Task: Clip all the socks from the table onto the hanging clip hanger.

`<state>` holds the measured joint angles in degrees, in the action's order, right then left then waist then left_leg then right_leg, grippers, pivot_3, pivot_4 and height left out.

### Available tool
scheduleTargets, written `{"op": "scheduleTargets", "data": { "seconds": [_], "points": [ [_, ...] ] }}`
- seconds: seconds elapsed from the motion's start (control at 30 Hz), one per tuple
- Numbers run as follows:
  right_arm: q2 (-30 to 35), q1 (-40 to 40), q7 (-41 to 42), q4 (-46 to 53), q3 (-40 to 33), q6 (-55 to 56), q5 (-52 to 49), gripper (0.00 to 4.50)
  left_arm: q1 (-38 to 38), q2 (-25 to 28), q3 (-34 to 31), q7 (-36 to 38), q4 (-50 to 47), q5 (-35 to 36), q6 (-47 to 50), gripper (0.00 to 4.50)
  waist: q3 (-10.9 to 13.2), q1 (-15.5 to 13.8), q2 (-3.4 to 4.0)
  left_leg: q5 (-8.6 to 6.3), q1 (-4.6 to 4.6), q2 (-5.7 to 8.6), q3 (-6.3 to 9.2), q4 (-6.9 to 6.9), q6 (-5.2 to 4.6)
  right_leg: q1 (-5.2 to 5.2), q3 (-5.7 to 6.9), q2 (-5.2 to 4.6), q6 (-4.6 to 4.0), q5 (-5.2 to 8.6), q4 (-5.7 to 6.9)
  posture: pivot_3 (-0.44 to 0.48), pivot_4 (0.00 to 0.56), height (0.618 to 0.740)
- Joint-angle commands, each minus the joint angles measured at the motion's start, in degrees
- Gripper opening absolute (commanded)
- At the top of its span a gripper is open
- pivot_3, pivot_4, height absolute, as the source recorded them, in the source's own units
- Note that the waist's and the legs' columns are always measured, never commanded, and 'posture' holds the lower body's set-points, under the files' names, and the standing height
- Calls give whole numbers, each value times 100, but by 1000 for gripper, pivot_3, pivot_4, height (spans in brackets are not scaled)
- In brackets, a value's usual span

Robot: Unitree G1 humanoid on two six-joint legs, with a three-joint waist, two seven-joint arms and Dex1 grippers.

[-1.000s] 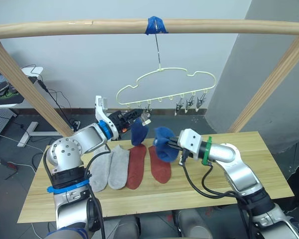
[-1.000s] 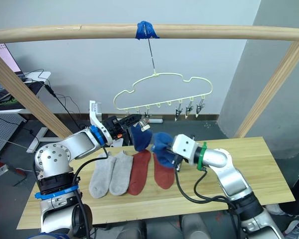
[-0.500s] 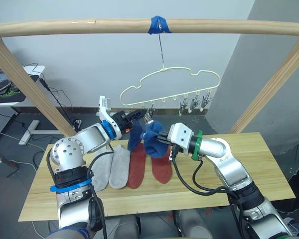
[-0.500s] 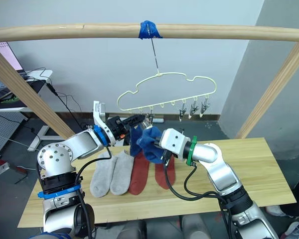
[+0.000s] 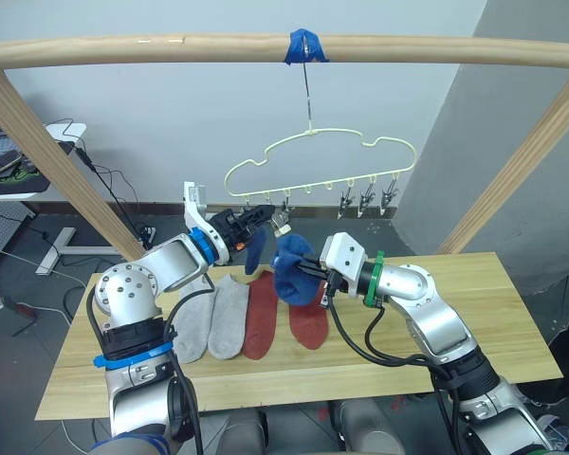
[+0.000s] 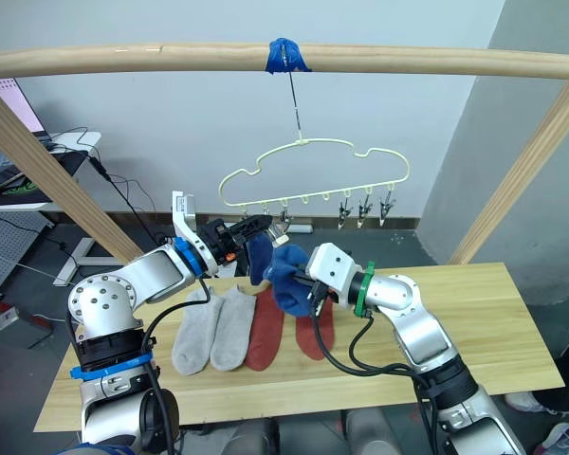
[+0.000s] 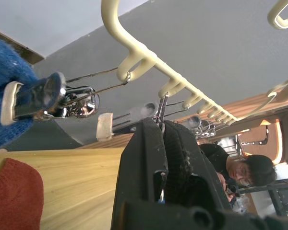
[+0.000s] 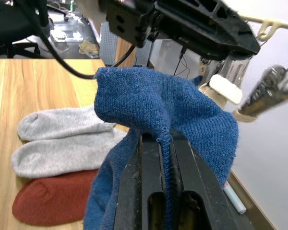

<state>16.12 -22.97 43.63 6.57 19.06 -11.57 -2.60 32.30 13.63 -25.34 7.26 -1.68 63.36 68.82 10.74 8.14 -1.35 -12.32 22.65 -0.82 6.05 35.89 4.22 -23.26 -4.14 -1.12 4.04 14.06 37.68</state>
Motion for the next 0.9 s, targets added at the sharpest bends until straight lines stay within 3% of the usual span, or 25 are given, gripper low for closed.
{"op": "scheduleTargets", "data": {
  "seconds": [0.03, 0.63, 0.9],
  "points": [
    [-86, -35, -60, 327, -151, -17, -222, 38, -9, 46, -62, -23, -35, 291, 98, 0, 2, 0, 0, 0, 2, 0, 0, -1, 0, -2, 0, 0, 0, 0, 0, -137, 179, 740],
    [-296, -75, -256, 324, -295, -326, -572, 38, -6, 145, 85, 9, -91, 542, 168, 0, 18, -3, 0, -1, 15, 0, 2, -4, 1, -9, 3, -1, 0, 0, -12, -144, 173, 740],
    [-238, -133, -239, 358, -323, -355, -633, 38, -121, 327, 368, 436, -347, 354, -93, 0, 19, -2, 0, -1, 18, 0, 2, -14, 2, -9, 4, -1, 0, 0, -27, -147, 170, 740]
  ]
}}
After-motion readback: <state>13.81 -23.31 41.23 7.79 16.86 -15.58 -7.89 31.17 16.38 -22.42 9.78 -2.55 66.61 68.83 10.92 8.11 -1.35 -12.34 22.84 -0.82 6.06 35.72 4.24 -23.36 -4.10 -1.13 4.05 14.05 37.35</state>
